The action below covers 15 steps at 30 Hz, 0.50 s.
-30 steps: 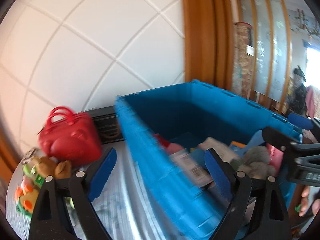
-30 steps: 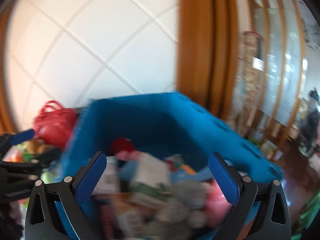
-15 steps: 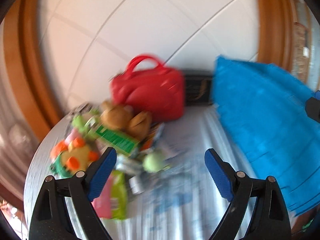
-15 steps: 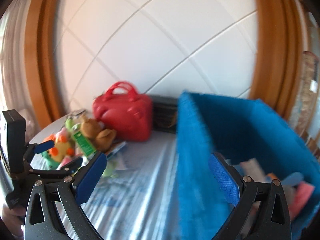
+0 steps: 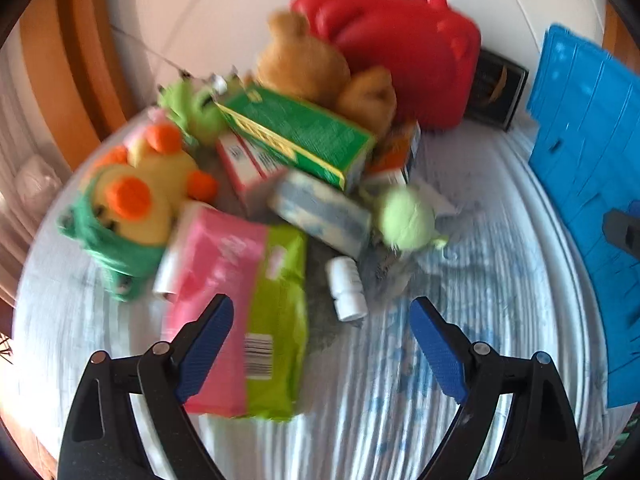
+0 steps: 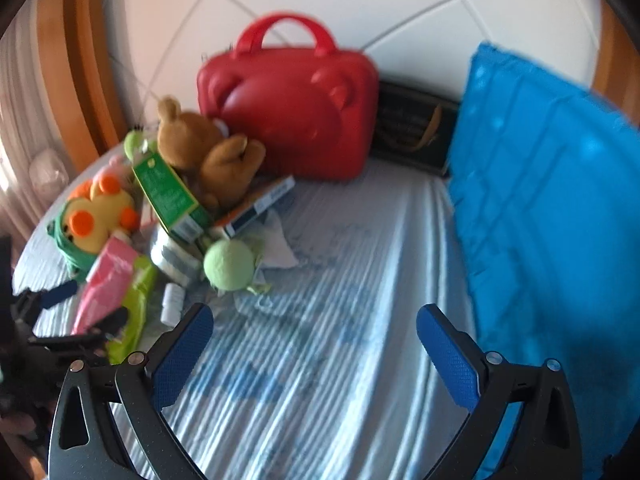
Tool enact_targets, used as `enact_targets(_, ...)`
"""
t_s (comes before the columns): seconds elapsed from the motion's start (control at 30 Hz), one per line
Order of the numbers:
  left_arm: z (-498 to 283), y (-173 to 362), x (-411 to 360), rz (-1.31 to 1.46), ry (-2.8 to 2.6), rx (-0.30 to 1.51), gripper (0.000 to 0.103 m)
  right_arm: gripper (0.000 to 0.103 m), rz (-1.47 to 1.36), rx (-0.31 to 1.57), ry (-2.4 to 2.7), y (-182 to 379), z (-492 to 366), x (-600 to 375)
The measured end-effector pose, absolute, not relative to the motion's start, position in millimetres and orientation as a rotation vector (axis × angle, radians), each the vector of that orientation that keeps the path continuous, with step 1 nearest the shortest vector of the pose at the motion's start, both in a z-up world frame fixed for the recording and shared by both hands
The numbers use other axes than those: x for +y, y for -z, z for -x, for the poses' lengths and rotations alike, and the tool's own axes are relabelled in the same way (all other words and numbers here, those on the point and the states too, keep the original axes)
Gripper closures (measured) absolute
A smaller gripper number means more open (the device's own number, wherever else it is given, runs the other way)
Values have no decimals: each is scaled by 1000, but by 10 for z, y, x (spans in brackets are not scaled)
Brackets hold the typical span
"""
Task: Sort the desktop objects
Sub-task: 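Return both tools to the pile on the bed, then grasp the white pill bottle with the left tool while the right tool grasps the green plush ball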
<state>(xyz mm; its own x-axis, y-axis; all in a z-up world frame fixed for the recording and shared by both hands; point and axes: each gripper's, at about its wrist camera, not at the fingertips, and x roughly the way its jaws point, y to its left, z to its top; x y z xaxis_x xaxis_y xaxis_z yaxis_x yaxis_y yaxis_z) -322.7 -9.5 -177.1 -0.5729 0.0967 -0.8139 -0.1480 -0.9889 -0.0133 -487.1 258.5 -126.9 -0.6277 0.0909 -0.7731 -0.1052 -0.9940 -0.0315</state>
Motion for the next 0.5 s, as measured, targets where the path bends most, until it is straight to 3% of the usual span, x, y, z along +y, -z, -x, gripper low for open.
enact_targets(0.17,3513,2137,68,1484,-2585,83,42,0,1389,20,-2733,1586,5222,2574)
enact_targets(0.27,3643,2357,79,1568,-2524,27,74,0,1448,43,-2733,1755,5413,2575)
enact_targets(0.5,3754,2361,44,1560,-2539,30,77,1,1610,81,-2791,2135,5892,2357)
